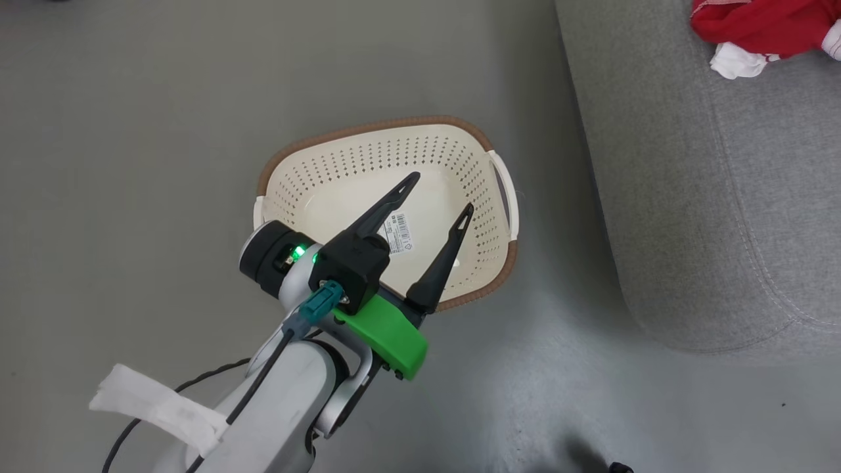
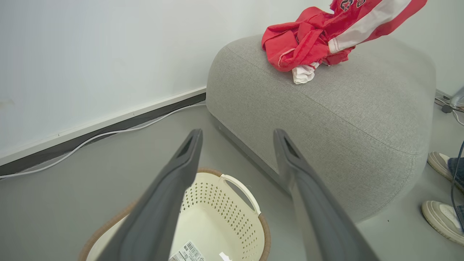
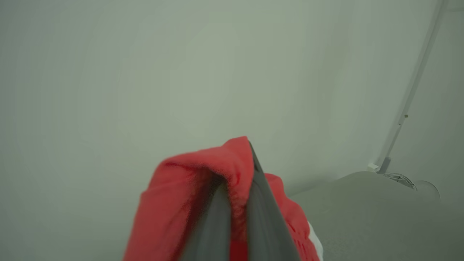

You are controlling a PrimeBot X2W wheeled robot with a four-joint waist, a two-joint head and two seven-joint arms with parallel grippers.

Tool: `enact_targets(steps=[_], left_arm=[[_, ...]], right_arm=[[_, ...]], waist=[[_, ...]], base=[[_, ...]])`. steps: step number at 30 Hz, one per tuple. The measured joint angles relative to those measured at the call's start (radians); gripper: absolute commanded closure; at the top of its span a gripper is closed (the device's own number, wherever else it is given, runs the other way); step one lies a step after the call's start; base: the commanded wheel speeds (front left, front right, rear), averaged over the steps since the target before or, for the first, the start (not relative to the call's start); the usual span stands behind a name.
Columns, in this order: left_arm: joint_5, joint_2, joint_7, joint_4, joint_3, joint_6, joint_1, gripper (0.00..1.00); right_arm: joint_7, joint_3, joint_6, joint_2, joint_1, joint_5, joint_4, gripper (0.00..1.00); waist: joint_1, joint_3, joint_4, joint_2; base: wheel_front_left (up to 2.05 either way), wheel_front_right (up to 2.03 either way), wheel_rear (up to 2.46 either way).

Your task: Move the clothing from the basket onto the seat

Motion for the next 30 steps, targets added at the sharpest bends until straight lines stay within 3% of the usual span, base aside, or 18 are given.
enact_targets(steps=[3, 14, 17, 18, 20, 21, 30], left_arm=[[0.005, 0.006, 0.009, -0.007, -0.003, 0.000, -0.001, 0.00], [0.013, 0.030, 0.027, -0.022, -0.008, 0.000, -0.009, 0.00], [0.013, 0.035, 0.027, -0.021, -0.003, 0.000, -0.009, 0.00], [0.013, 0.036, 0.027, -0.021, -0.001, 0.000, -0.009, 0.00], [0.013, 0.039, 0.026, -0.019, 0.002, 0.000, -0.009, 0.00], [0.013, 0.040, 0.026, -0.017, 0.002, 0.000, -0.009, 0.00], [-0.005, 0.039, -0.001, 0.019, 0.019, -0.002, -0.009, 0.00]], right_arm=[[-0.015, -0.016, -0.010, 0.014, 0.044, 0.001, 0.055, 1.00], [-0.066, 0.018, -0.016, 0.174, 0.176, 0.011, 0.212, 1.00], [-0.090, 0.023, -0.016, 0.181, 0.179, 0.011, 0.227, 1.00], [-0.097, 0.026, -0.016, 0.182, 0.179, 0.011, 0.231, 0.86], [-0.117, 0.027, -0.015, 0.185, 0.179, 0.011, 0.237, 0.44], [-0.123, 0.028, -0.015, 0.186, 0.179, 0.011, 0.243, 0.02], [-0.192, 0.048, 0.044, 0.203, 0.206, 0.020, 0.266, 0.00]], waist=[[0.0000, 0.028, 0.011, 0.0000], [0.0001, 0.097, 0.028, 0.0000], [0.0000, 0.098, 0.022, 0.0000], [0.0000, 0.098, 0.019, 0.0000], [0.0000, 0.095, 0.014, 0.0000], [0.0000, 0.092, 0.011, 0.0000], [0.0000, 0.048, -0.017, 0.0000]], base=[[0.00, 0.00, 0.00], [0.00, 0.00, 0.00], [0.00, 0.00, 0.00], [0.00, 0.00, 0.00], [0.00, 0.00, 0.00], [0.00, 0.00, 0.00], [0.00, 0.00, 0.00]])
